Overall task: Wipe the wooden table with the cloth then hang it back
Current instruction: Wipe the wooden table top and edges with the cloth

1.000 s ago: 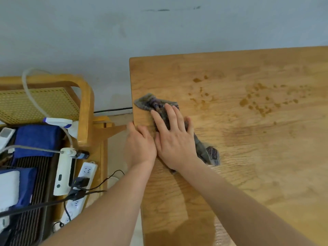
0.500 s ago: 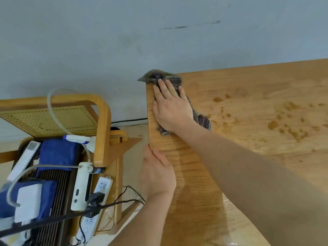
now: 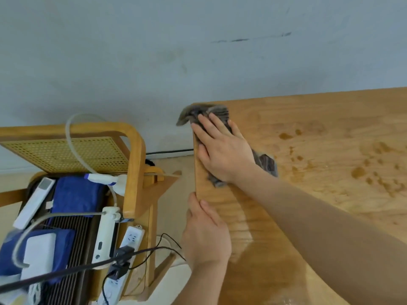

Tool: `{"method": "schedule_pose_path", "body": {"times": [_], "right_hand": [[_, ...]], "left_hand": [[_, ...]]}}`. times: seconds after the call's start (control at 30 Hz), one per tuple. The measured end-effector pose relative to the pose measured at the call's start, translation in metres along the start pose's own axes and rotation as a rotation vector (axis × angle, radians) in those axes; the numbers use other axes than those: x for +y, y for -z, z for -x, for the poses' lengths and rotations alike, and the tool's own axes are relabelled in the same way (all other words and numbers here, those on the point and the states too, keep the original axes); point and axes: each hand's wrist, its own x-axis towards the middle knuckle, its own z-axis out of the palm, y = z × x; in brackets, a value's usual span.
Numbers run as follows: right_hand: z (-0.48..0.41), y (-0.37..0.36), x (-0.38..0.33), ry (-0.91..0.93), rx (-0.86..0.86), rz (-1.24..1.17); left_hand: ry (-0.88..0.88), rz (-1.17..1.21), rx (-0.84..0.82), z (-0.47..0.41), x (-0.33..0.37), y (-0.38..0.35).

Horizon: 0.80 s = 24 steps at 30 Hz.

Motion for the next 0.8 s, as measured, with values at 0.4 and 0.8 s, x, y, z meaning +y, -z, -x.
{"method": "schedule_pose_path", "body": {"times": [0.4,0.8], "right_hand": [[0.122,-0.005,-0.012,-0.149,-0.002,0.018],[-0.042,0.007,0.022,-0.325,0.057,-0.016]], "left_hand": [[0.009,-0.006,0.01,-0.002,0.004,0.002],[-0.013,-0.016,0.012,-0.004,0.001,-0.001]]}}
